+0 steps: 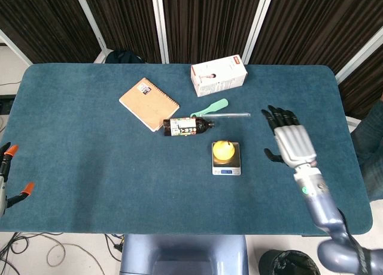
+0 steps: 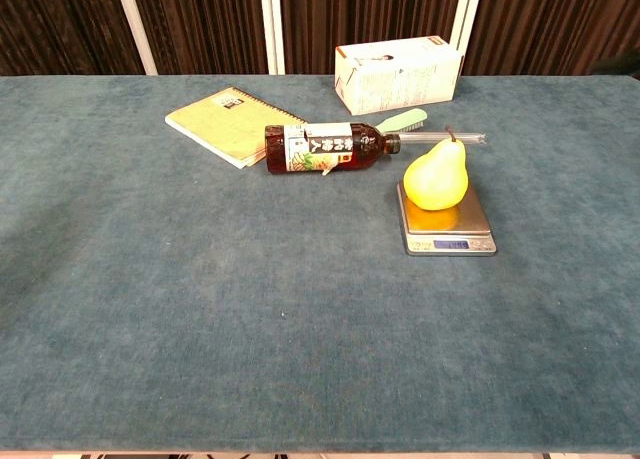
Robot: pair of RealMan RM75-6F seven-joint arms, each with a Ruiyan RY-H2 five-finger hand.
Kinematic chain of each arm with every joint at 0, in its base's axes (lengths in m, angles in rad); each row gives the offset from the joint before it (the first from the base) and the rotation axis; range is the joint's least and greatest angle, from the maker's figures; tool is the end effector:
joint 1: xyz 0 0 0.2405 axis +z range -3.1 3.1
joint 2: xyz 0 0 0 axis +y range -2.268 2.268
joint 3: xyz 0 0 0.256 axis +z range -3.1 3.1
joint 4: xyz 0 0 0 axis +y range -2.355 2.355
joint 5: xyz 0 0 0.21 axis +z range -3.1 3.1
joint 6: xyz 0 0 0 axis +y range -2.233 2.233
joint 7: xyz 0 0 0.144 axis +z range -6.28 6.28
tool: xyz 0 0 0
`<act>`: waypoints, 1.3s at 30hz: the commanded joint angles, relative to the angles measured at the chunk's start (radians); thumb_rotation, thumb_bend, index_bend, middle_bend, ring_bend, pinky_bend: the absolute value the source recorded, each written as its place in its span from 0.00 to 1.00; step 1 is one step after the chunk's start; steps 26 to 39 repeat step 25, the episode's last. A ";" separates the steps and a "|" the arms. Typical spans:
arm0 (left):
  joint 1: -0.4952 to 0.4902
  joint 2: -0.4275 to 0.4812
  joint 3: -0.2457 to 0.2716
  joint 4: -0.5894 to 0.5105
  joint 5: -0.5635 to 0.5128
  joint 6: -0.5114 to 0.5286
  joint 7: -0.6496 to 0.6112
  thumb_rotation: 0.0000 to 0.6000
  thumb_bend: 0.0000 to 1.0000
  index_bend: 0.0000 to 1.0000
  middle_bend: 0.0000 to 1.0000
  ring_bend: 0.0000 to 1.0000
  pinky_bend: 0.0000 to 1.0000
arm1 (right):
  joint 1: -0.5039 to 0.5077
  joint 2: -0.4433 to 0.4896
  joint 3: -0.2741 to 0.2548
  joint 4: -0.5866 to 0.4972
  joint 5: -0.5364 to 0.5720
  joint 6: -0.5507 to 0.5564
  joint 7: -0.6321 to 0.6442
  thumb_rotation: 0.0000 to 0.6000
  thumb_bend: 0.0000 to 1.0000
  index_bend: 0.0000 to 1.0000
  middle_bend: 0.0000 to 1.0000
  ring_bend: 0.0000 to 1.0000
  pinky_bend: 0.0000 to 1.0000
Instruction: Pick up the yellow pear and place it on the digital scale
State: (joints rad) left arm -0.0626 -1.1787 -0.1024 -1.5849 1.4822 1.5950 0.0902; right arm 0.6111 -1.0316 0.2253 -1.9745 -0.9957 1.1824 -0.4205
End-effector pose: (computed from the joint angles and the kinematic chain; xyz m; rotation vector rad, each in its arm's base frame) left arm -0.3077 0.1834 0.1656 -1.2763 -0.7659 -0.9308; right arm -0.1572 -0.3174 0.1470 1.5891 -0.8674 0.9256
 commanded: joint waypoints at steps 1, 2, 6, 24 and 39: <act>0.002 -0.001 -0.002 -0.001 -0.003 0.004 0.004 1.00 0.19 0.11 0.05 0.00 0.07 | -0.220 0.087 -0.167 0.005 -0.364 0.197 0.157 1.00 0.35 0.00 0.00 0.00 0.09; 0.002 -0.002 -0.002 0.000 -0.003 0.005 0.005 1.00 0.19 0.11 0.05 0.00 0.07 | -0.238 0.087 -0.183 0.017 -0.391 0.214 0.165 1.00 0.35 0.00 0.00 0.00 0.09; 0.004 -0.001 -0.001 -0.003 -0.001 0.008 0.005 1.00 0.19 0.11 0.05 0.00 0.07 | -0.363 0.038 -0.267 0.109 -0.537 0.371 0.203 1.00 0.35 0.00 0.00 0.00 0.09; 0.008 0.012 0.000 -0.024 -0.019 -0.004 0.011 1.00 0.19 0.11 0.05 0.00 0.07 | -0.500 -0.103 -0.290 0.338 -0.628 0.478 0.219 1.00 0.35 0.00 0.00 0.00 0.07; 0.008 0.012 0.001 -0.025 -0.018 -0.005 0.014 1.00 0.19 0.11 0.05 0.00 0.07 | -0.502 -0.104 -0.287 0.342 -0.625 0.475 0.223 1.00 0.35 0.00 0.00 0.00 0.07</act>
